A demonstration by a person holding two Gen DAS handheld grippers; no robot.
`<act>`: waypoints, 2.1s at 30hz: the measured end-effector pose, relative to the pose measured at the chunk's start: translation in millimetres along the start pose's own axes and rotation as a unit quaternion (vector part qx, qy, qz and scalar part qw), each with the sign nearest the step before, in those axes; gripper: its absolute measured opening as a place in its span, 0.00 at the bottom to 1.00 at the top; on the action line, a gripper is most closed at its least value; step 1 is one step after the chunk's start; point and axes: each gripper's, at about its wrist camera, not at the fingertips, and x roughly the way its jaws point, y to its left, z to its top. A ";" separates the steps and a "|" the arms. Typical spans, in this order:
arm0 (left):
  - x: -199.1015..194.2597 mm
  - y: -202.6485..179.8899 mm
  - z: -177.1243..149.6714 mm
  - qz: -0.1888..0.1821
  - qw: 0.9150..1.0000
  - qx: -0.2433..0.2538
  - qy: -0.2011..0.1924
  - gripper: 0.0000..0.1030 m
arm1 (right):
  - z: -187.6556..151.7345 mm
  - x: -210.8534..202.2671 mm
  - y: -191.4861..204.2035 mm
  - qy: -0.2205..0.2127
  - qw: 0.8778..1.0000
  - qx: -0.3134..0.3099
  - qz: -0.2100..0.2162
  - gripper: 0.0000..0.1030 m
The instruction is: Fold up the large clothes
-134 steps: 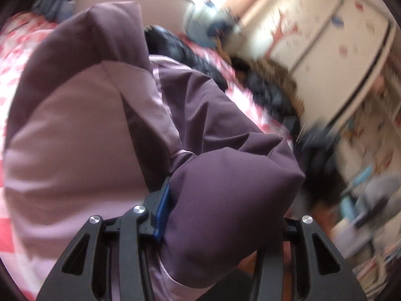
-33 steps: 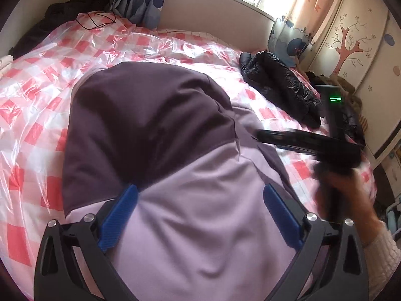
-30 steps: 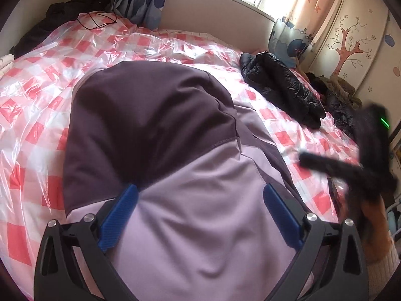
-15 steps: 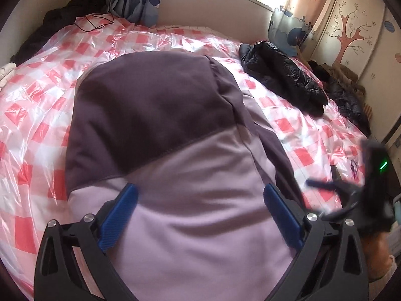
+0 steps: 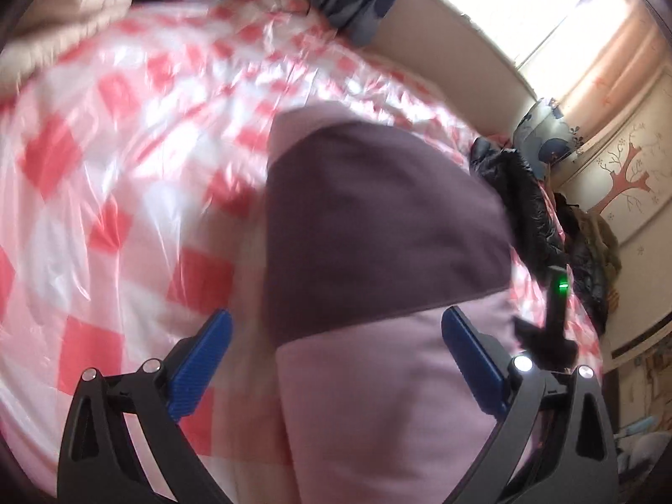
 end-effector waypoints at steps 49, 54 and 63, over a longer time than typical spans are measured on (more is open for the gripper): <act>-4.9 -38.0 -53.4 0.205 0.961 0.159 -0.093 0.94 | 10.9 -4.4 152.6 -0.103 0.975 -0.197 -0.017 0.94; -7.8 -33.5 -52.7 0.199 0.964 0.150 -0.098 0.94 | -53.8 -47.0 146.4 -0.124 0.964 -0.230 -0.060 0.94; -3.1 -40.9 -59.6 0.214 0.957 0.167 -0.099 0.95 | -74.8 -13.3 106.6 -0.058 0.986 -0.150 -0.032 0.94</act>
